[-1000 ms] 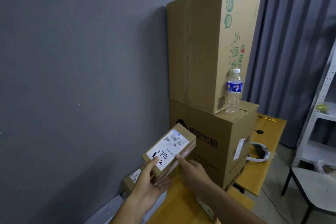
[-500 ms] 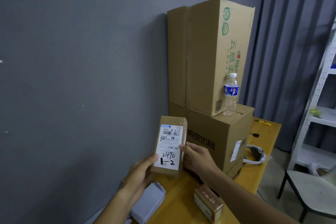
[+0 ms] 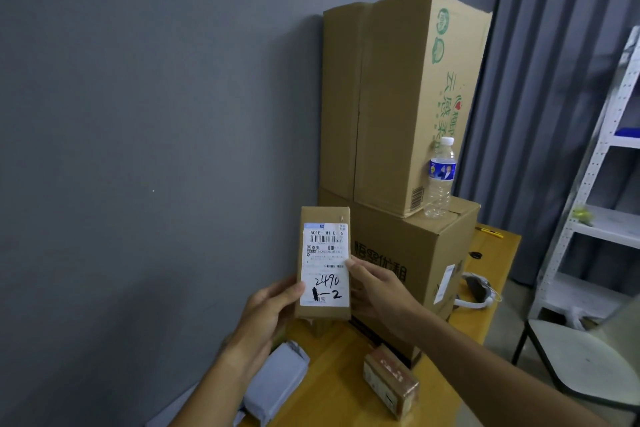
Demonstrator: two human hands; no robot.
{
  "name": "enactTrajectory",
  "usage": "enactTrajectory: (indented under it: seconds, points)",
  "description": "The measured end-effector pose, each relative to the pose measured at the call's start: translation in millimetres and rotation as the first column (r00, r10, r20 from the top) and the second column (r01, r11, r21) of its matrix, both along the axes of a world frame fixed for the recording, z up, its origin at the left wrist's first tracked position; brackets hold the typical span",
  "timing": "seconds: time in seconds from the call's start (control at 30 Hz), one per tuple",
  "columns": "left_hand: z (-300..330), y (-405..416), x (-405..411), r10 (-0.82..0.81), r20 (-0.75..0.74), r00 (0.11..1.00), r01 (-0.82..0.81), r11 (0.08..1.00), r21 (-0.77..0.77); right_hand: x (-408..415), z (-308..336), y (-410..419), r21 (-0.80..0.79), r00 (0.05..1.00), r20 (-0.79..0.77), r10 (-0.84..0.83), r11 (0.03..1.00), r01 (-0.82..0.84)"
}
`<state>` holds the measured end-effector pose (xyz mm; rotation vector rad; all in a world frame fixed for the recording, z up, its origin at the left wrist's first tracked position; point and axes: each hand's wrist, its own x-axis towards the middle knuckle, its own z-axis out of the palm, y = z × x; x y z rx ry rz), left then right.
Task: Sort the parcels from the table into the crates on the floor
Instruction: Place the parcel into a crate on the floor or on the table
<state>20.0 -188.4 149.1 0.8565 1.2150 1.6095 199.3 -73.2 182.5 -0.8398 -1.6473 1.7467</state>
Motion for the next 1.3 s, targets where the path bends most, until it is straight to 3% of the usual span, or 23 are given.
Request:
enactTrajectory:
  seconds: [0.17, 0.63, 1.3]
  points:
    - [-18.2, 7.2, -6.7, 0.033, 0.006, 0.999, -0.033, 0.999, -0.002, -7.2, -14.5, 0.3, -0.006, 0.999, 0.024, 0.045, 0.999, -0.045]
    - [-39.8, 39.9, 26.9, -0.109, -0.027, 0.994, 0.107, 0.992, -0.07, 41.5, -28.6, 2.8, -0.049, 0.994, 0.045, -0.096, 0.994, 0.099]
    - [-34.8, 55.4, 302.7, -0.449, -0.045, 0.893, 0.439, 0.888, -0.137, 325.8, -48.0, -54.7, -0.044, 0.873, 0.043, -0.485, 0.872, 0.487]
